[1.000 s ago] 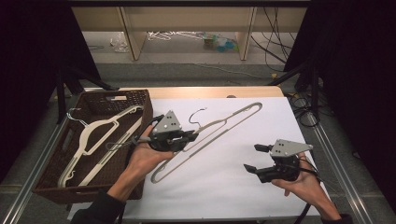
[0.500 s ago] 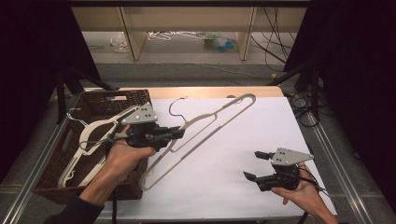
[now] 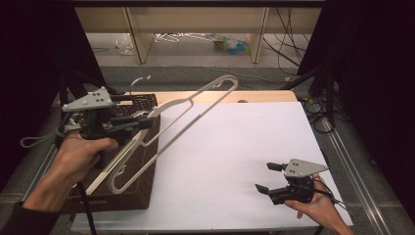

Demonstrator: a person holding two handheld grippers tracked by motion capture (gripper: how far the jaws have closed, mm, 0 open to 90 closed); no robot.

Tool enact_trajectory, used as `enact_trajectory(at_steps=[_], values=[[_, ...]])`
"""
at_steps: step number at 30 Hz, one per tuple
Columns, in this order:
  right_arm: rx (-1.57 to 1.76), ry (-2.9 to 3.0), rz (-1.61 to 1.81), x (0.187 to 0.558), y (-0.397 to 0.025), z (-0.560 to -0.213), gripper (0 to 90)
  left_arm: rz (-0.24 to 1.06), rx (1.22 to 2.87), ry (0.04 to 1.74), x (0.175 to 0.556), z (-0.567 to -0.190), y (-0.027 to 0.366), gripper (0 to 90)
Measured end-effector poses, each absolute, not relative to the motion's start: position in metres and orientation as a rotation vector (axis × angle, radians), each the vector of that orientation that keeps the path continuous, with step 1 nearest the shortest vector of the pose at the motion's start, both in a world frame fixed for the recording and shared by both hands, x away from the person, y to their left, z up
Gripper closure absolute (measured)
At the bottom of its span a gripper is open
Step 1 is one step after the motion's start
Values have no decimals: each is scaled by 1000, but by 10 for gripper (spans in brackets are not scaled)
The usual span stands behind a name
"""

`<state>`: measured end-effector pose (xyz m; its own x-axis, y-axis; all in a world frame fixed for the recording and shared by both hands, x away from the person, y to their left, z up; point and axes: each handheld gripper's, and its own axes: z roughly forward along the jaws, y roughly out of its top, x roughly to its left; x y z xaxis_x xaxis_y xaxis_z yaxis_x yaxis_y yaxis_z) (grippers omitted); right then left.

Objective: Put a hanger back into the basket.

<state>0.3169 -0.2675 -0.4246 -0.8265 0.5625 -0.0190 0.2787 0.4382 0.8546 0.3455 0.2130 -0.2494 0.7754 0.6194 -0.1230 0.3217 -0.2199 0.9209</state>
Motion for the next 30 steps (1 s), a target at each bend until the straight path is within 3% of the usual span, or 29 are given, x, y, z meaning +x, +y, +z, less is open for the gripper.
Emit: enact_trajectory(at_steps=[19, 30], values=[[726, 2413, 1326, 316, -267, -428, 198, 545, 1865, 923, 373, -282, 305, 857], [723, 2425, 1327, 316, -265, -430, 198, 575, 1873, 1016, 378, -304, 336, 857]])
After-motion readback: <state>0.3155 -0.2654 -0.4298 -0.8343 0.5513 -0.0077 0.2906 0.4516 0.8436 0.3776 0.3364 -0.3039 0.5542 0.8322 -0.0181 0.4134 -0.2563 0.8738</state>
